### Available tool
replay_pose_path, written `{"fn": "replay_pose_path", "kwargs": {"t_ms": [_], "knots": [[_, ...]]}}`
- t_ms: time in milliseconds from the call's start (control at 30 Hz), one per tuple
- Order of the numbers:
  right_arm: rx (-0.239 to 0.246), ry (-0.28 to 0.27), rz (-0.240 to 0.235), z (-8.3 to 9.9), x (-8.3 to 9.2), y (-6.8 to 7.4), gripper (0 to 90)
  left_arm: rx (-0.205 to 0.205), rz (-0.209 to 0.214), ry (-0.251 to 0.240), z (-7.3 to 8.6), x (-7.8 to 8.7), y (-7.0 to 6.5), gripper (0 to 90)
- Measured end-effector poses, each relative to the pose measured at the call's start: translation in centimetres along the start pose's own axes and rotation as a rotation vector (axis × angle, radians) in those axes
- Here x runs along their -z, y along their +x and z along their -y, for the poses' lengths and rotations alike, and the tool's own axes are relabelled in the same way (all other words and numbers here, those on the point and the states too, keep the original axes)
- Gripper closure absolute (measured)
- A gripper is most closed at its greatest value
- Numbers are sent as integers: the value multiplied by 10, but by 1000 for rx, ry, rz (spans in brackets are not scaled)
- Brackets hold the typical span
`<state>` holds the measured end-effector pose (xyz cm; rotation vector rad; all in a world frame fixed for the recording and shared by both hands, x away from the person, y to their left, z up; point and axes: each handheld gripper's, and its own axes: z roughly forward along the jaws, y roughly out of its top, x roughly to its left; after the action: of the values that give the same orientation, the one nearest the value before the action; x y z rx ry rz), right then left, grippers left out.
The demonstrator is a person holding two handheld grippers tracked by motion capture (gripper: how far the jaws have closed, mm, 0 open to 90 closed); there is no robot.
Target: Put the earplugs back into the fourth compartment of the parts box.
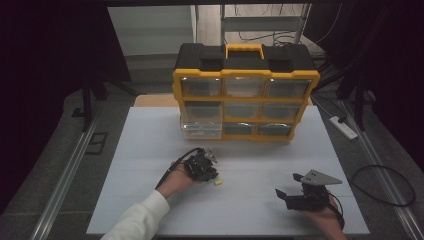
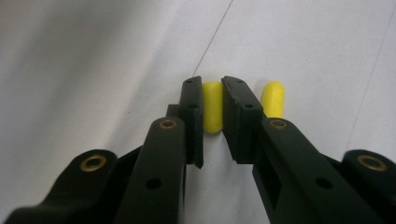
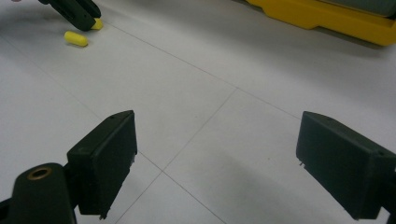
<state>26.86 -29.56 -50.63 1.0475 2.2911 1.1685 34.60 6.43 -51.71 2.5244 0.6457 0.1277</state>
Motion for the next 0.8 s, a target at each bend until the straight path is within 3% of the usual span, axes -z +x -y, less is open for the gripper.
{"fn": "replay_pose_path", "kwargs": {"t_ms": [133,433,800], "knots": [[2,2,1,0,0,0,133,-14,-23,-17,0,6,-2,788],[3,2,2,0,0,0,134,-6,-60,-157,0,36,-12,787],[2,4,3,0,0,0,134,27,-61,-308,2,64,-21,786]]}}
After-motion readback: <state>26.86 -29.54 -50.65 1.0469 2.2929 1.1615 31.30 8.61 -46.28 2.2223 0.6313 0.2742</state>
